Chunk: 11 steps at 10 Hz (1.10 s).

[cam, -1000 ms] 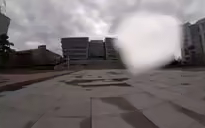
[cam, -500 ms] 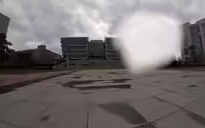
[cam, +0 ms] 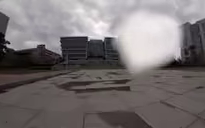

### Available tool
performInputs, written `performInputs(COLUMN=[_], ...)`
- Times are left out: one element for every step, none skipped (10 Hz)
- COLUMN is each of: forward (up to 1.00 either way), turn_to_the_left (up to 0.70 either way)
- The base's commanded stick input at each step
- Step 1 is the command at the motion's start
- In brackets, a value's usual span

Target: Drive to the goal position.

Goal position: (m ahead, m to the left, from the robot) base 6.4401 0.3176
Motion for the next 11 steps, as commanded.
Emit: performInputs(forward=[0.70, 0.70, 0.70, 0.70, 0.70, 0.70, 0.70, 0.70, 0.70, 0.70, 0.70], turn_to_the_left=[0.00, 0.00, 0.00, 0.01, 0.02, 0.01, 0.00, 0.00, 0.00, 0.00, 0.00])
